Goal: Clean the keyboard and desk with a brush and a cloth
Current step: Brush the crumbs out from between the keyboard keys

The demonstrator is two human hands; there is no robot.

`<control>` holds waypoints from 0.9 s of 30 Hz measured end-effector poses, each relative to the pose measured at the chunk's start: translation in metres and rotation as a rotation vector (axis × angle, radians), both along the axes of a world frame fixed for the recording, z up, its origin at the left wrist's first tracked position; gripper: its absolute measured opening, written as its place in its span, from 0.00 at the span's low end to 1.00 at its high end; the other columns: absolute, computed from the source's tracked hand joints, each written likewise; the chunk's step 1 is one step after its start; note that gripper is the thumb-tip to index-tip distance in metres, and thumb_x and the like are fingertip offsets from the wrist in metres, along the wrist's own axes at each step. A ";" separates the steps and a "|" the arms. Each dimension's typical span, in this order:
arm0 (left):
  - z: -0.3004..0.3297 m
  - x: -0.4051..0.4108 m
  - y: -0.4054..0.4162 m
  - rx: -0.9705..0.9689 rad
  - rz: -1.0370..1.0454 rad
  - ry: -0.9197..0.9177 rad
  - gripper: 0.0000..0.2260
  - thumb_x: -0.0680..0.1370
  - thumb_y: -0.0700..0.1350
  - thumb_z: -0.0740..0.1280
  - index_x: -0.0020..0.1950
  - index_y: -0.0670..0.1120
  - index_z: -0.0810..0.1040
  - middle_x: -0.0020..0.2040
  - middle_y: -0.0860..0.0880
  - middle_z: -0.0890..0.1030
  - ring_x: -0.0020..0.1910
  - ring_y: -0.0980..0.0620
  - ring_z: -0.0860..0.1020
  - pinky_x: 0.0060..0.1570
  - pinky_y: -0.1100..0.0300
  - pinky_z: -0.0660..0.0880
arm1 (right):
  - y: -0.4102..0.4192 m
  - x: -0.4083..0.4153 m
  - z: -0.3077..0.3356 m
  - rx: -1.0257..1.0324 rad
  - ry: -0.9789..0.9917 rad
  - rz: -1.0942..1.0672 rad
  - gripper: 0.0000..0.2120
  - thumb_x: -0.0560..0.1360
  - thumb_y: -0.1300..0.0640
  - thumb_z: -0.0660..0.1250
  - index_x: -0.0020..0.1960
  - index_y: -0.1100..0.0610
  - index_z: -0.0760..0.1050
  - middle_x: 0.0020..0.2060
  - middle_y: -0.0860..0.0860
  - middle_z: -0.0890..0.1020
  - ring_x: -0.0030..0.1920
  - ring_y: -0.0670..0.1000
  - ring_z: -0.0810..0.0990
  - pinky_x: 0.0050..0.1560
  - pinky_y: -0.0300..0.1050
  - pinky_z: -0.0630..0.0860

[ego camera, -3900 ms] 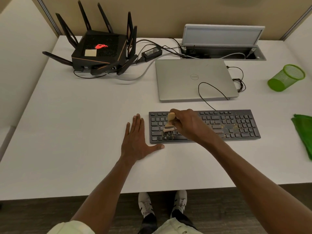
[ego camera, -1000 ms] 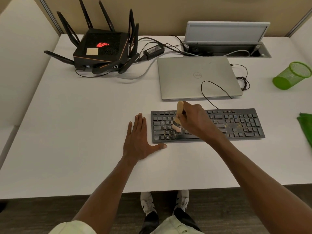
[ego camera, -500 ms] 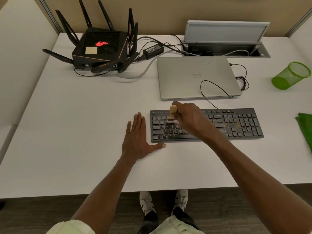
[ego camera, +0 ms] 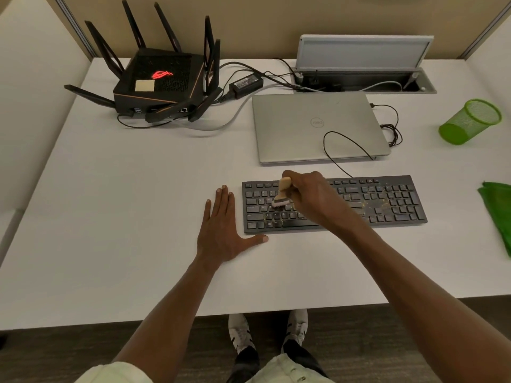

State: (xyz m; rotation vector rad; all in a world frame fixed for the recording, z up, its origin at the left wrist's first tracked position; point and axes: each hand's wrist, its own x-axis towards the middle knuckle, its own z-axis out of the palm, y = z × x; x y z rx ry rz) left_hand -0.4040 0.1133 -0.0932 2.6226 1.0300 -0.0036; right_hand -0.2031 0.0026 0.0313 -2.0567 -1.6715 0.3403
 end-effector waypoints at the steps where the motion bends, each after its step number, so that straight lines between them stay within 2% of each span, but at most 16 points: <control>1: 0.000 0.000 0.000 0.001 0.000 0.008 0.64 0.64 0.86 0.50 0.83 0.39 0.44 0.83 0.44 0.38 0.82 0.49 0.36 0.80 0.48 0.37 | -0.002 0.000 -0.003 -0.010 0.006 0.000 0.06 0.78 0.66 0.63 0.48 0.55 0.74 0.34 0.49 0.81 0.32 0.46 0.78 0.30 0.35 0.70; 4: 0.000 0.000 0.000 0.010 -0.002 0.024 0.64 0.64 0.86 0.50 0.83 0.40 0.43 0.83 0.44 0.37 0.82 0.49 0.35 0.80 0.48 0.37 | -0.014 0.011 -0.006 -0.057 -0.039 -0.054 0.05 0.78 0.66 0.64 0.49 0.58 0.75 0.33 0.48 0.78 0.30 0.44 0.76 0.30 0.32 0.64; 7: 0.000 0.000 0.000 0.007 -0.001 0.013 0.64 0.64 0.86 0.50 0.83 0.40 0.44 0.83 0.44 0.37 0.82 0.50 0.35 0.80 0.48 0.37 | -0.022 0.020 -0.004 -0.027 -0.080 -0.105 0.06 0.76 0.69 0.64 0.49 0.59 0.75 0.34 0.51 0.80 0.29 0.48 0.76 0.28 0.35 0.67; 11: 0.001 0.001 0.000 0.014 -0.003 0.026 0.64 0.64 0.86 0.50 0.83 0.40 0.42 0.83 0.44 0.36 0.81 0.50 0.34 0.80 0.49 0.36 | -0.015 0.007 -0.003 0.051 -0.066 -0.126 0.02 0.79 0.65 0.63 0.50 0.60 0.74 0.31 0.50 0.79 0.26 0.44 0.71 0.27 0.38 0.65; 13: 0.000 0.001 0.000 0.008 -0.001 0.021 0.64 0.64 0.86 0.50 0.83 0.40 0.42 0.83 0.44 0.36 0.81 0.50 0.34 0.80 0.49 0.36 | -0.013 -0.001 -0.006 0.039 -0.079 -0.092 0.01 0.79 0.64 0.63 0.50 0.60 0.74 0.32 0.52 0.80 0.28 0.47 0.73 0.29 0.39 0.67; 16: -0.001 0.001 0.000 -0.002 -0.002 0.015 0.64 0.64 0.87 0.50 0.83 0.40 0.43 0.83 0.44 0.37 0.82 0.49 0.35 0.80 0.49 0.37 | -0.021 -0.007 -0.011 -0.011 -0.075 -0.021 0.04 0.78 0.65 0.65 0.51 0.59 0.75 0.37 0.52 0.82 0.33 0.47 0.76 0.32 0.34 0.67; 19: -0.002 0.001 0.001 0.003 -0.002 0.002 0.65 0.63 0.87 0.49 0.83 0.39 0.45 0.83 0.44 0.38 0.82 0.49 0.36 0.80 0.47 0.39 | -0.025 -0.005 -0.008 0.005 -0.063 0.008 0.06 0.77 0.67 0.66 0.50 0.58 0.75 0.36 0.48 0.80 0.33 0.46 0.75 0.32 0.30 0.64; 23: -0.002 0.000 0.001 0.003 -0.005 0.008 0.65 0.63 0.87 0.48 0.83 0.40 0.43 0.83 0.44 0.37 0.82 0.49 0.35 0.80 0.48 0.37 | -0.016 -0.001 -0.005 0.030 -0.089 -0.033 0.04 0.77 0.65 0.66 0.49 0.58 0.74 0.34 0.50 0.79 0.30 0.46 0.73 0.31 0.33 0.63; 27: -0.002 0.000 0.001 0.001 -0.001 -0.002 0.65 0.63 0.87 0.48 0.83 0.40 0.44 0.83 0.44 0.38 0.82 0.49 0.36 0.80 0.48 0.38 | -0.020 -0.006 -0.010 -0.042 -0.079 0.028 0.07 0.76 0.67 0.67 0.50 0.57 0.76 0.38 0.50 0.82 0.35 0.47 0.77 0.34 0.36 0.71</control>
